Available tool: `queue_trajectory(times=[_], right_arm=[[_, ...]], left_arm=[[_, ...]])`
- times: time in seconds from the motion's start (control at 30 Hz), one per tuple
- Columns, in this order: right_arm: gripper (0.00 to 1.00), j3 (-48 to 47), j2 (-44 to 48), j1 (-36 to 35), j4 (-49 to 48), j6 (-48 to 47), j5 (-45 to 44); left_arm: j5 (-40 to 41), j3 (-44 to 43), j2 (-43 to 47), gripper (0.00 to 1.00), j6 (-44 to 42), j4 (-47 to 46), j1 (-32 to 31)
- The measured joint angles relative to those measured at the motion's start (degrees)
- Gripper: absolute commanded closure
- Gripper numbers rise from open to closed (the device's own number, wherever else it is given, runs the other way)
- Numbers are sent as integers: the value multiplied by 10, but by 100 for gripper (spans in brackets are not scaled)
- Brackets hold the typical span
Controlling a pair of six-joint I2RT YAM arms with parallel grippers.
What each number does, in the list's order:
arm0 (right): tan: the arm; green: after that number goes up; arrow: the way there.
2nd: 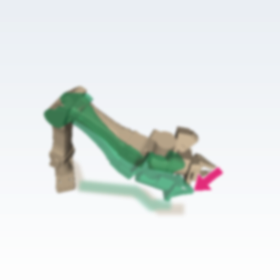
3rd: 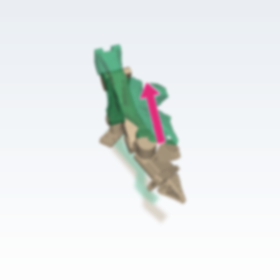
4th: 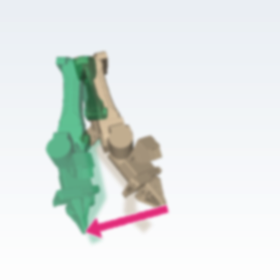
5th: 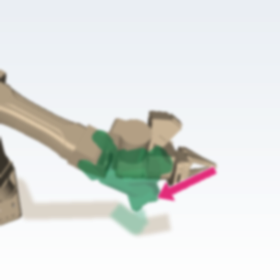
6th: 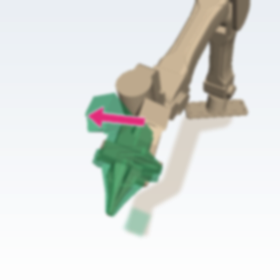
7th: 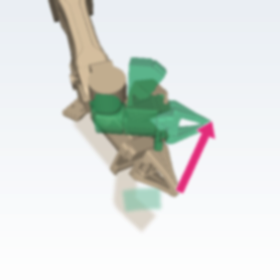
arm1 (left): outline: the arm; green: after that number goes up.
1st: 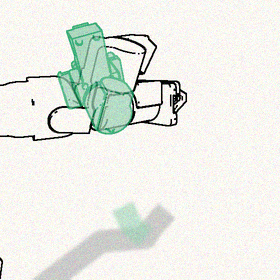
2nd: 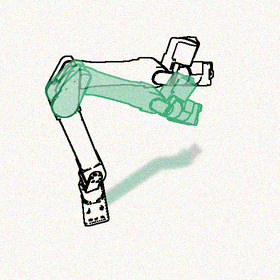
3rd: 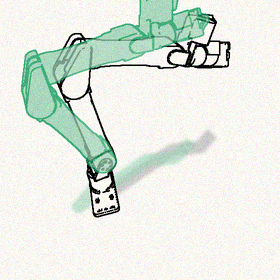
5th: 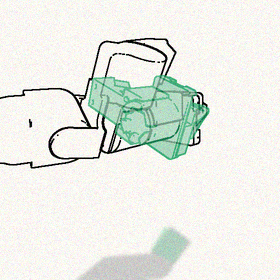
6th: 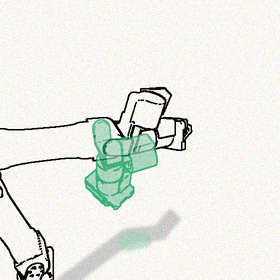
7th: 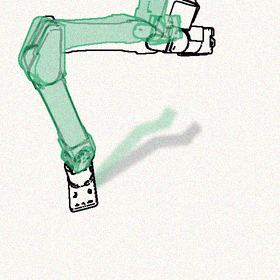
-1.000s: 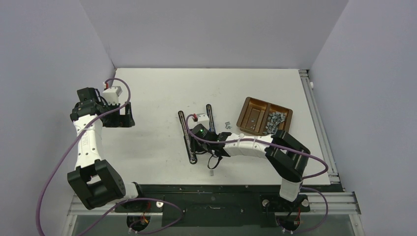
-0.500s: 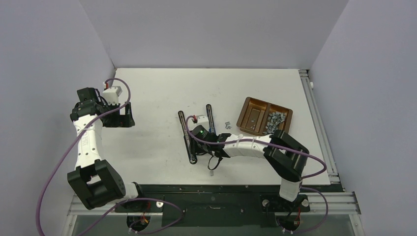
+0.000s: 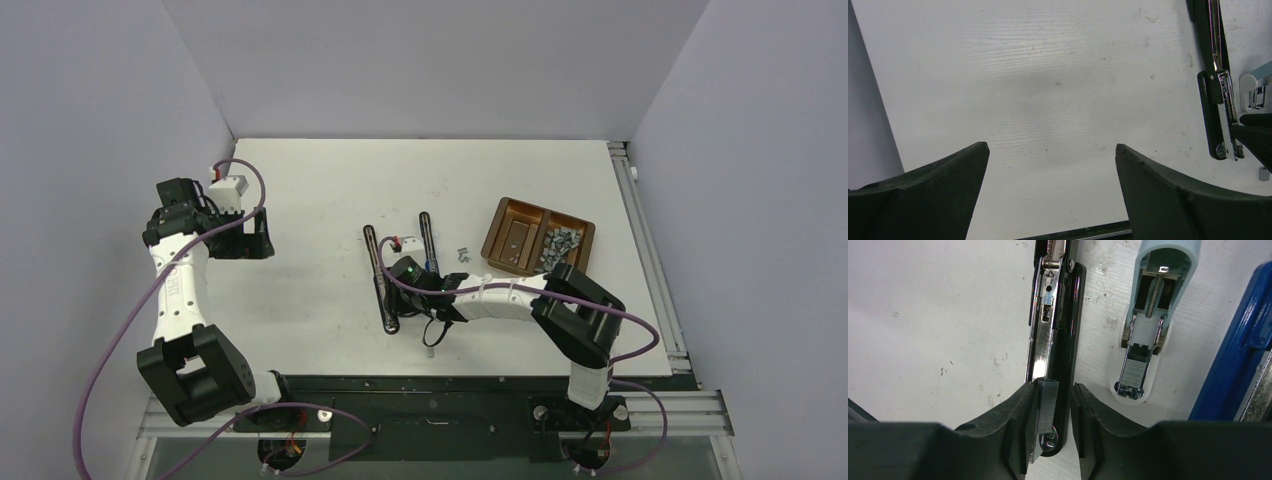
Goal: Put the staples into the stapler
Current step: Pick up the stapler.
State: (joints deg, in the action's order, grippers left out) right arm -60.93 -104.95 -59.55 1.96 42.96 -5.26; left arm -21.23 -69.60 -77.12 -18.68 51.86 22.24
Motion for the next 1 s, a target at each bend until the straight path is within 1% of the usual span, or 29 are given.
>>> queue_trajectory(times=[0.13,0.43,0.73,1.0], right_arm=[[77,0,-2,0,-9,4,5],[79,1,-3,0,-16,10,8],[91,8,-3,3,-31,15,8],[91,8,7,3,-14,5,-2]], left_arm=[[0,0,0,4,0,0,0],[1,0,0,4,0,0,0],[2,0,0,4,0,0,0],[2,-4,0,4,0,1,0]])
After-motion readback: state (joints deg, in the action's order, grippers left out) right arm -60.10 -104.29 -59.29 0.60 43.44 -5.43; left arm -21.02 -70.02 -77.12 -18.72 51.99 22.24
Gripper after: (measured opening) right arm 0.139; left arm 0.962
